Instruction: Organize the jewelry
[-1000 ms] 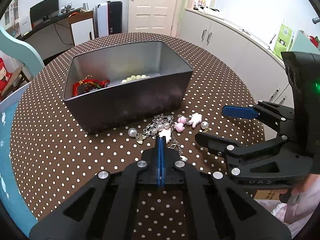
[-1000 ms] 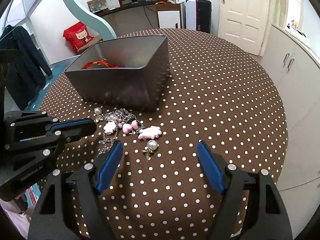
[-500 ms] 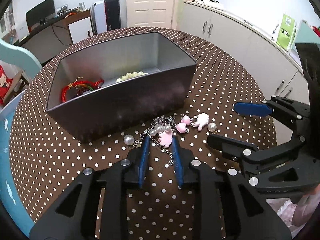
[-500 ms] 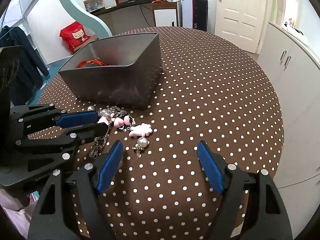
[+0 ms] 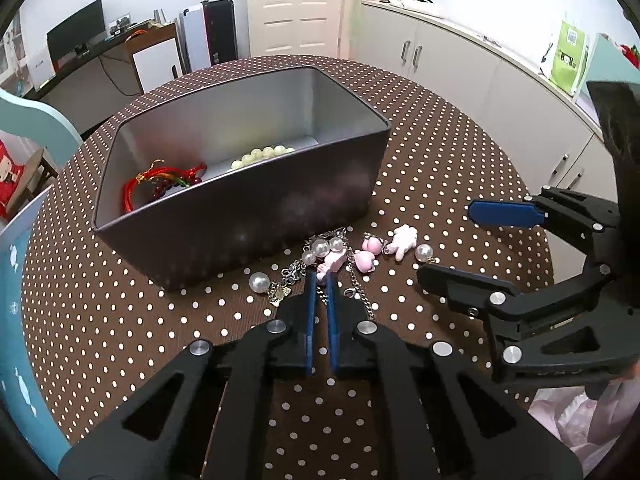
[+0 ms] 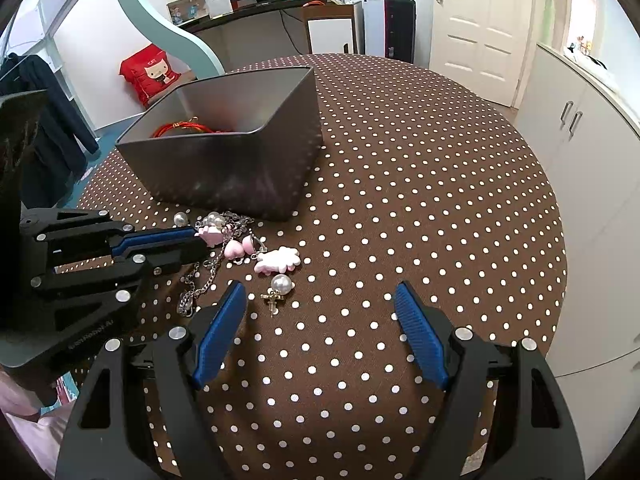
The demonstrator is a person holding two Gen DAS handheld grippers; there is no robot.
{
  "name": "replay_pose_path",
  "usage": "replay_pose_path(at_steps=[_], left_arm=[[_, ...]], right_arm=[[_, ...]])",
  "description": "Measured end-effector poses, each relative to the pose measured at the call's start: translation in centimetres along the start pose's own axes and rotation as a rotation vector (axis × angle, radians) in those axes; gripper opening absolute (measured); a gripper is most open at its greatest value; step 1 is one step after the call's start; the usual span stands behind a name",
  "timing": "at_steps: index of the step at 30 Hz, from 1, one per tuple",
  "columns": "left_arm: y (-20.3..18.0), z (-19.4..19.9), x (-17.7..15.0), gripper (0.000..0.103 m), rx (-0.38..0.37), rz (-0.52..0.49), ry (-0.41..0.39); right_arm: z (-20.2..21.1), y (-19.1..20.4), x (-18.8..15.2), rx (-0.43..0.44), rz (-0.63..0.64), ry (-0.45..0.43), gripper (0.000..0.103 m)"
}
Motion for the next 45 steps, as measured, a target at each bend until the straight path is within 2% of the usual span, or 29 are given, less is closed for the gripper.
replay_pose_path(at_steps=[11,16,18,22,24,26,27,28,30,32,35,36,41,45], left_arm=[[1.1,2.7,-0.3,0.004,-0.01,0.062,-0.044],[1.5,5.6,-0.5,0.0,-0.036,0.087,-0.076],[1.7,6.0,-1.1,0.0,-0.038,0.077,-0.056],[2.9,5.1,-3.1,0.001,0.021,0.08,0.012],[3.2,5.2,-3.4,0.001,0.008,0.095,-0.004],[2.9,5.2,-3.1,0.011,-0.005,0.091,-0.03],[2.7,4.9,-2.7,0.031,-0.012,0.08,-0.042],[2.5,4.6,-2.5,0.044,-0.004,0.069,-0.052],[1.9,3.6,-2.2,0.044,0.014,0.035,-0.044],[1.4,2.8,-2.2,0.043,0.003,0.006,-0.029],[0.5,1.9,-2.3,0.03,0.009,-0.062,-0.03],[0.3,1.8,-2.2,0.016,0.007,-0.076,-0.029],[0.2,2.1,-1.6,0.015,0.019,-0.098,-0.009],[0.8,3.5,-0.4,0.015,-0.006,-0.1,-0.019]], right_arm=[[0.2,0.8,0.1,-0.005,0.005,0.0,0.074],[0.2,1.6,0.3,0.0,0.024,-0.003,0.074],[0.1,1.8,0.3,0.001,0.029,0.0,0.074],[-0.3,2.2,0.1,0.003,0.036,0.013,0.074],[-0.4,2.4,0.0,-0.002,0.041,0.017,0.074],[-0.5,2.5,0.0,-0.003,0.042,0.02,0.074],[-0.5,2.6,0.0,0.0,0.041,0.021,0.074],[-0.5,2.6,0.0,-0.001,0.042,0.021,0.074],[-0.4,2.6,0.0,-0.008,0.045,0.023,0.074],[-0.4,2.7,-0.1,-0.009,0.043,0.025,0.074],[-0.5,2.4,0.0,-0.017,0.036,0.027,0.074],[-0.5,2.2,0.2,-0.019,0.032,0.027,0.074],[-0.4,2.2,0.1,-0.02,0.035,0.025,0.074],[-0.3,2.1,0.2,-0.013,0.028,0.017,0.074]])
Point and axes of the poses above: each gripper's, at about its wrist camera, not at the fingertips, and z roughly against the way its jaws point, y to its left, x to its top, the point moved 1 cm from there along -z, roughly the way its jaws point, and after that the axes turned 8 degrees about -y, right-handed, at the moved point
